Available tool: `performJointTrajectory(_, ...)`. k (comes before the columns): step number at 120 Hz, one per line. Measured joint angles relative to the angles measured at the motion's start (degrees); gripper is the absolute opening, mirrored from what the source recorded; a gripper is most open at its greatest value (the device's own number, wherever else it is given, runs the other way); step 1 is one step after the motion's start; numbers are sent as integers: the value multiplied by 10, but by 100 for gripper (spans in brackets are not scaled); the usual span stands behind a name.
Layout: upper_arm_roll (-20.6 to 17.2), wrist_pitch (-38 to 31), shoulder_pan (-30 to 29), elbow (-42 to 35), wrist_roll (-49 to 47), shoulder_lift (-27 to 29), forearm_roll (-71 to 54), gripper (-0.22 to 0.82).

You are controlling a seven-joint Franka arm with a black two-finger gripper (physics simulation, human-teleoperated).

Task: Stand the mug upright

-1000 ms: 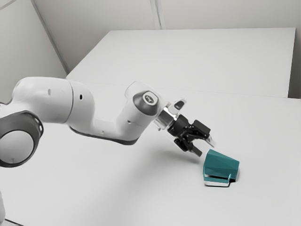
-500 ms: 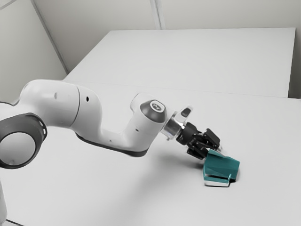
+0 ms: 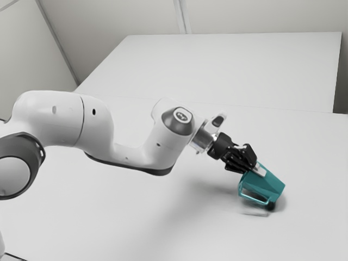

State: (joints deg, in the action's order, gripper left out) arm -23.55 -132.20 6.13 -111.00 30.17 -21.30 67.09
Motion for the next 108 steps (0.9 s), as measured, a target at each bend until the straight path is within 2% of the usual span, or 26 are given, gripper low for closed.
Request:
performJointTrajectory(14, 1, 0, -5, -12, -7, 48, -15, -16)
performJointTrajectory(24, 6, 6, -12, -14, -33, 93, -104, -17)
performJointTrajectory(43, 65, 59, -21, -5, -93, 143, -284, -17)
performJointTrajectory(69, 118, 126, -21, 17, -153, 159, -453, -18)
performJointTrajectory(108, 142, 192, -31, 26, -234, 169, -627, -18)
